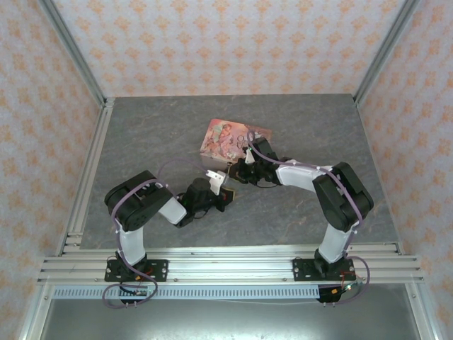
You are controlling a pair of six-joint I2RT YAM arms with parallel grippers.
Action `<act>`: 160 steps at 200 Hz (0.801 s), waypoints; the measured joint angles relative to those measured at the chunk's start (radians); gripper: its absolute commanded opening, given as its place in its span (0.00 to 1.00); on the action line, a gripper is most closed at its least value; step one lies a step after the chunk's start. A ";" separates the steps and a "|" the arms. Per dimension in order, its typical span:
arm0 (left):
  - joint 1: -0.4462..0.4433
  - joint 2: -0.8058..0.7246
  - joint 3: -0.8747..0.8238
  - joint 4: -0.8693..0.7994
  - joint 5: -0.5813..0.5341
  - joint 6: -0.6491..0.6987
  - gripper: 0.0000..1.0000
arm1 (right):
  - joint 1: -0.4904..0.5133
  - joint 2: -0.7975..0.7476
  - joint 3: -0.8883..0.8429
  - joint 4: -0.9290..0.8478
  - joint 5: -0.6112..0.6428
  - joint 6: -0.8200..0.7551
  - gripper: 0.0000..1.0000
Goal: Unlock the padlock with the key
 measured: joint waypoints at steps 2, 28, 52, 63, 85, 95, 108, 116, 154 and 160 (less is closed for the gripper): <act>0.000 -0.001 -0.001 0.000 0.000 0.000 0.00 | 0.000 0.000 0.000 0.000 0.001 0.000 0.15; 0.014 -0.049 -0.044 -0.022 0.002 -0.008 0.00 | 0.010 -0.047 -0.027 -0.051 0.065 -0.001 0.20; 0.056 -0.128 -0.068 -0.092 0.021 -0.010 0.00 | 0.028 -0.106 -0.056 -0.123 0.169 -0.001 0.26; 0.076 -0.163 -0.068 -0.118 0.032 -0.010 0.05 | 0.042 -0.130 -0.063 -0.147 0.220 0.000 0.29; 0.116 -0.231 -0.071 -0.164 0.058 -0.010 0.15 | 0.088 -0.160 -0.064 -0.163 0.321 0.000 0.37; 0.135 -0.258 -0.074 -0.185 0.066 -0.016 0.17 | 0.113 -0.166 -0.064 -0.164 0.364 -0.005 0.42; 0.159 -0.292 -0.079 -0.213 0.076 -0.018 0.18 | 0.147 -0.166 -0.064 -0.163 0.414 -0.005 0.48; 0.172 -0.311 -0.081 -0.233 0.080 -0.018 0.19 | 0.167 -0.164 -0.064 -0.163 0.446 -0.003 0.50; 0.225 -0.373 -0.078 -0.343 0.080 -0.019 0.26 | 0.239 -0.092 -0.031 -0.159 0.597 0.011 0.56; 0.233 -0.373 -0.072 -0.364 0.081 -0.022 0.27 | 0.246 -0.070 -0.018 -0.158 0.618 0.011 0.56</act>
